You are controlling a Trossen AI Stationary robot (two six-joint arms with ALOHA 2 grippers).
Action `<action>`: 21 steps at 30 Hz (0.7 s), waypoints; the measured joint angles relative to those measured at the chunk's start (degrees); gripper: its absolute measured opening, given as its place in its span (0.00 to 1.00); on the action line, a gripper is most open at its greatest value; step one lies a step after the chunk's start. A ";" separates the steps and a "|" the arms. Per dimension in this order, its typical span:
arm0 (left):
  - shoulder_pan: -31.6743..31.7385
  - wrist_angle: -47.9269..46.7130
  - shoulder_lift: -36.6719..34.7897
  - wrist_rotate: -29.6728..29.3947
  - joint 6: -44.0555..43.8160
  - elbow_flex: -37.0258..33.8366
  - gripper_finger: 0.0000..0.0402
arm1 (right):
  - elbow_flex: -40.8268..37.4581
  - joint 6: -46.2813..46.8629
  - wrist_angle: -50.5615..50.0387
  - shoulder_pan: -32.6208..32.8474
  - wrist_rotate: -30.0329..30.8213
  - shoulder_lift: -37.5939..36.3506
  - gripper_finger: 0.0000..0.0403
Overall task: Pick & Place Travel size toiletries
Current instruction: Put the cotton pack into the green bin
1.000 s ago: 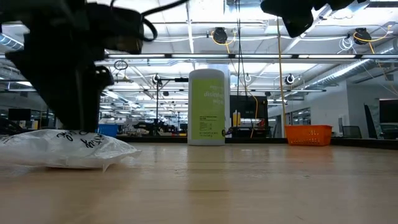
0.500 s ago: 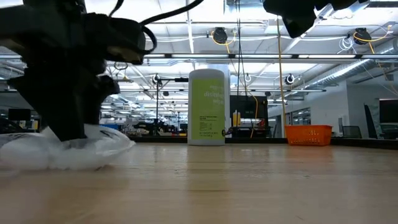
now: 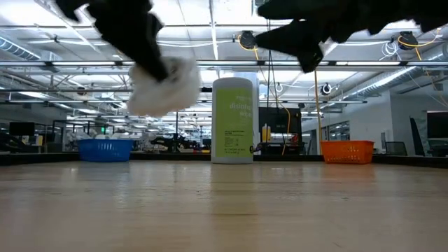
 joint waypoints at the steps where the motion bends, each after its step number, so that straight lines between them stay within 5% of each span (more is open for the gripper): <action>1: 0.20 0.03 0.02 -1.13 1.87 1.24 0.04 | 0.00 0.17 2.03 -0.97 -1.08 1.45 0.53; 11: 1.95 0.96 0.37 -4.22 13.00 7.63 0.04 | 0.34 3.98 20.05 -7.86 -2.89 10.30 0.78; 21: 3.95 2.67 0.38 -3.16 13.26 7.63 0.04 | 4.09 2.55 21.51 -9.47 -7.99 14.87 0.63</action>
